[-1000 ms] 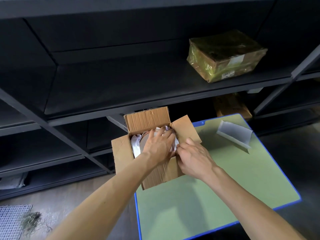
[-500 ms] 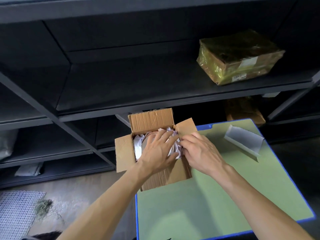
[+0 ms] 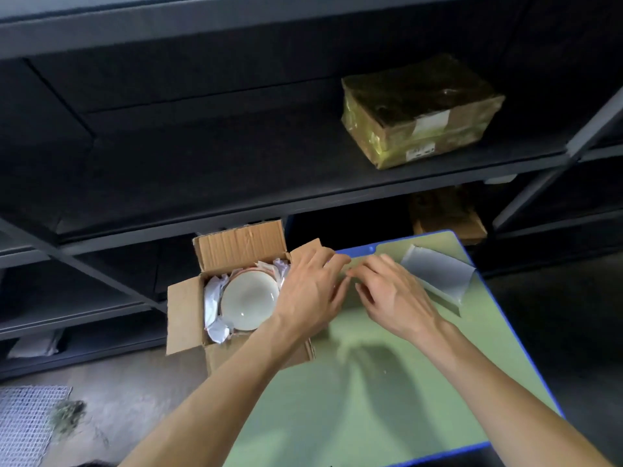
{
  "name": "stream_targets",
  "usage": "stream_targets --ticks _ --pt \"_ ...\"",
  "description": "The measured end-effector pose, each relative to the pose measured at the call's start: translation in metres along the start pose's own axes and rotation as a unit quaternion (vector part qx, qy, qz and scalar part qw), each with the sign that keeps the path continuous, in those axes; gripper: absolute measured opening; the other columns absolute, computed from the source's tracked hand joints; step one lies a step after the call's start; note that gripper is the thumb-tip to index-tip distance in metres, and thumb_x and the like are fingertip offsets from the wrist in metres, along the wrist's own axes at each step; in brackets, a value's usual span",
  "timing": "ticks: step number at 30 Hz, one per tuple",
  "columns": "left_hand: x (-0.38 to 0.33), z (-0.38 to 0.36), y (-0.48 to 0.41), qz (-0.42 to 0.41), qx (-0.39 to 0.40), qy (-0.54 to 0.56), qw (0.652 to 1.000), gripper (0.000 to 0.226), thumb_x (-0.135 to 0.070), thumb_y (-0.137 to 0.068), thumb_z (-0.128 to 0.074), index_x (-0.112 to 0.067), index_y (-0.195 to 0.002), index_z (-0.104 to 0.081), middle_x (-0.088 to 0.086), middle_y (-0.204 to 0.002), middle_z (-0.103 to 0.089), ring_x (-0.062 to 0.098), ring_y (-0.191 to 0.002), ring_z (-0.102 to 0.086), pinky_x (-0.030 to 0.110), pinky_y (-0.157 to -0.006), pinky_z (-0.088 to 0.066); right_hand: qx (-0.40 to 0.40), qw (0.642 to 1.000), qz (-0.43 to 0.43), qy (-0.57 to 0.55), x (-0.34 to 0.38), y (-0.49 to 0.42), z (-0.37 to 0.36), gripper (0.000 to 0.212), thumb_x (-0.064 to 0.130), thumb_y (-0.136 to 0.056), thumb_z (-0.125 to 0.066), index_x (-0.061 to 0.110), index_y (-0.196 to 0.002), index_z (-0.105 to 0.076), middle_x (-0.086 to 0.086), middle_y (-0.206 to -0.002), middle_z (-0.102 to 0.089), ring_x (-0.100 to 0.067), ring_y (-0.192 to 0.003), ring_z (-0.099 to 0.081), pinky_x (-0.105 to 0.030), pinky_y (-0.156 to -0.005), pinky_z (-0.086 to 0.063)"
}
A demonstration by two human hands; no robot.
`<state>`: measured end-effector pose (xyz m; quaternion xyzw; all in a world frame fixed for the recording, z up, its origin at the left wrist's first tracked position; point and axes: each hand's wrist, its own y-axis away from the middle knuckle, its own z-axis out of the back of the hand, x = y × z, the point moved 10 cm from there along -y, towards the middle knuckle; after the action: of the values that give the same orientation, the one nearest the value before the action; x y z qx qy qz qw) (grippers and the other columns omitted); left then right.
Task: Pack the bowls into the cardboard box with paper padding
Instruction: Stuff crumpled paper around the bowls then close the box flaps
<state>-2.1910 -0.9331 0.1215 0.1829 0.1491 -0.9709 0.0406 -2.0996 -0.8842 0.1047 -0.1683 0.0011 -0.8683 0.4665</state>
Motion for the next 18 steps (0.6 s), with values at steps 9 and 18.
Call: stream_targets --ticks 9,18 --pt "-0.066 -0.102 -0.043 -0.035 0.145 -0.038 0.988 0.038 -0.031 -0.087 -0.053 -0.016 -0.121 -0.06 0.006 -0.11 -0.061 0.031 -0.098 -0.054 0.042 -0.081 -0.046 0.049 0.991 -0.12 0.039 -0.13 0.064 -0.006 0.035 0.018 -0.085 -0.065 0.015 -0.12 -0.067 0.0 -0.103 -0.065 -0.027 -0.098 -0.06 -0.039 -0.078 -0.054" --pt "-0.067 -0.191 -0.063 0.002 0.282 -0.098 0.954 0.063 -0.028 -0.09 -0.057 -0.02 -0.148 -0.033 0.004 -0.141 -0.044 0.029 -0.127 -0.042 0.041 -0.097 -0.043 0.107 0.967 -0.229 0.038 -0.215 0.113 -0.022 0.042 0.021 -0.09 -0.062 0.014 -0.132 -0.059 -0.005 -0.123 -0.063 -0.03 -0.117 -0.055 -0.039 -0.095 -0.047"
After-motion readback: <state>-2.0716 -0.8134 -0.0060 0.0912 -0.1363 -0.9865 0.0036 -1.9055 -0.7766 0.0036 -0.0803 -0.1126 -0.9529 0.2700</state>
